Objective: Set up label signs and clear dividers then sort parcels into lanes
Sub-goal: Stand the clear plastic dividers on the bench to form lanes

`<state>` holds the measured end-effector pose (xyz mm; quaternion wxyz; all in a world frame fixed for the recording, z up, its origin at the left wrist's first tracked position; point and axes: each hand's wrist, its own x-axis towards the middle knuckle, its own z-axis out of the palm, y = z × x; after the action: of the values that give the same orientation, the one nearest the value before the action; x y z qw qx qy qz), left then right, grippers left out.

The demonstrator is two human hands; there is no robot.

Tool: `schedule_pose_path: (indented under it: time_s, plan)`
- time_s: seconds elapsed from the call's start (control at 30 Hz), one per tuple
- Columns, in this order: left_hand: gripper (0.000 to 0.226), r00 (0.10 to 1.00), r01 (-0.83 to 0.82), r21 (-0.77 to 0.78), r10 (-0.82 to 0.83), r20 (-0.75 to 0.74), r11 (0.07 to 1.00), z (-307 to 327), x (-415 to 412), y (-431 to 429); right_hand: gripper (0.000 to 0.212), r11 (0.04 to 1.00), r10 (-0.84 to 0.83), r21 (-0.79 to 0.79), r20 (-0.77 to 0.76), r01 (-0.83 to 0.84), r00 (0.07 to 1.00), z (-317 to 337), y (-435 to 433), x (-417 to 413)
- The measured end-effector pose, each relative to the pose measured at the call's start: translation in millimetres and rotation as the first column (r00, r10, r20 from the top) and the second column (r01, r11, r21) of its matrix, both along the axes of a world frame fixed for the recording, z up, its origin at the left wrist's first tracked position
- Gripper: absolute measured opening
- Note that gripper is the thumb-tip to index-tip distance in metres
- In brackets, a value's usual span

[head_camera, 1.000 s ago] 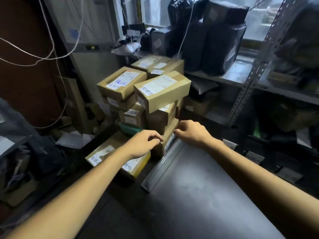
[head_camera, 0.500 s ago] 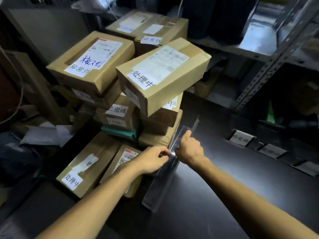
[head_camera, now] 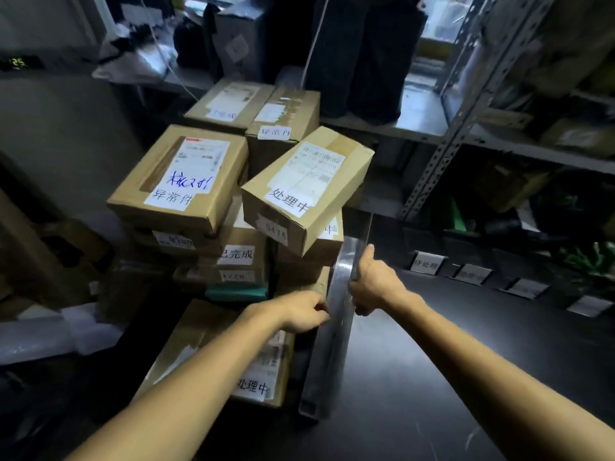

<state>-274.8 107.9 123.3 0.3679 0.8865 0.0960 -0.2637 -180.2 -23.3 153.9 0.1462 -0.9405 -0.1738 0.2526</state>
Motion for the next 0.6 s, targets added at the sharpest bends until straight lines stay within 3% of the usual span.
schedule_pose_path:
  time_s: [0.1,0.2,0.4,0.5,0.6]
  plan:
    - [0.031,0.996,0.016,0.045,-0.020,0.088,0.999,18.5,4.0,-6.0,0.033,0.997,-0.065,0.050,-0.014,0.066,0.998,38.9,-13.2,4.5]
    - [0.035,0.976,0.087,0.078,-0.101,0.192,0.993,35.5,12.9,-23.4,0.015,0.990,-0.099,0.105,0.008,0.097,0.995,72.9,-32.4,6.9]
    - [0.043,0.939,0.127,0.105,-0.154,0.309,0.986,50.6,32.9,-73.8,0.028,0.920,-0.241,0.334,0.064,0.207,0.968,104.1,-89.5,9.3]
    - [0.045,0.924,0.128,0.089,-0.152,0.351,0.988,48.6,50.2,-112.4,0.048,0.921,-0.252,0.340,0.151,0.189,0.956,101.5,-135.5,14.2]
    - [0.048,0.931,0.162,0.058,-0.173,0.321,0.985,40.4,68.5,-156.2,0.055,0.916,-0.272,0.345,0.165,0.203,0.948,88.8,-183.3,20.4]
